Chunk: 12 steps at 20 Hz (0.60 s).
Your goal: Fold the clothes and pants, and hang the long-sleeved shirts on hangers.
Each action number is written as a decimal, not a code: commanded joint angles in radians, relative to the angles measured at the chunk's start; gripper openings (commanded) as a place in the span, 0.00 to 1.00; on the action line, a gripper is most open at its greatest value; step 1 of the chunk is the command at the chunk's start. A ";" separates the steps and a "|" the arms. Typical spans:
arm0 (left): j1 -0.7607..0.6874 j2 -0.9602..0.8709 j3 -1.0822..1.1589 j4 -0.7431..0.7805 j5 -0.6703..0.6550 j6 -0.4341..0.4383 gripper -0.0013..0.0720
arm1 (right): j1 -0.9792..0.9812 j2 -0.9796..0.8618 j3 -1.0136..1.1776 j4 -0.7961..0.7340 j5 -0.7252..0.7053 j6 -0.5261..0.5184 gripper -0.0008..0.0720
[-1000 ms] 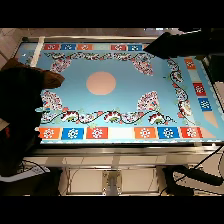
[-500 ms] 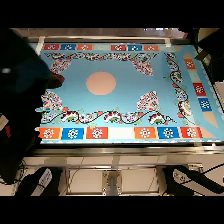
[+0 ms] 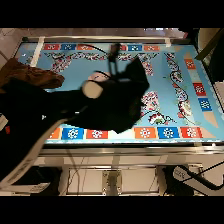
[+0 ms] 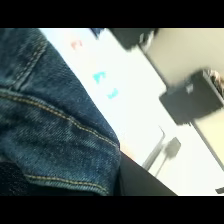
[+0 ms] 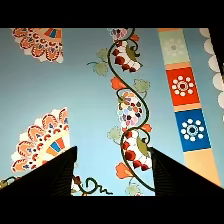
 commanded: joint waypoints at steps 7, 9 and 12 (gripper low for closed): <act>-0.068 -0.615 0.610 -0.034 -0.132 -0.093 0.06 | -0.041 -0.163 -0.010 0.048 -0.022 0.000 0.75; -0.042 -0.610 0.586 -0.034 -0.136 -0.091 0.91 | -0.041 -0.187 -0.010 0.098 -0.023 -0.015 0.75; 0.082 -0.537 0.586 -0.033 -0.199 -0.056 0.99 | -0.039 -0.192 -0.010 0.201 0.040 -0.028 0.75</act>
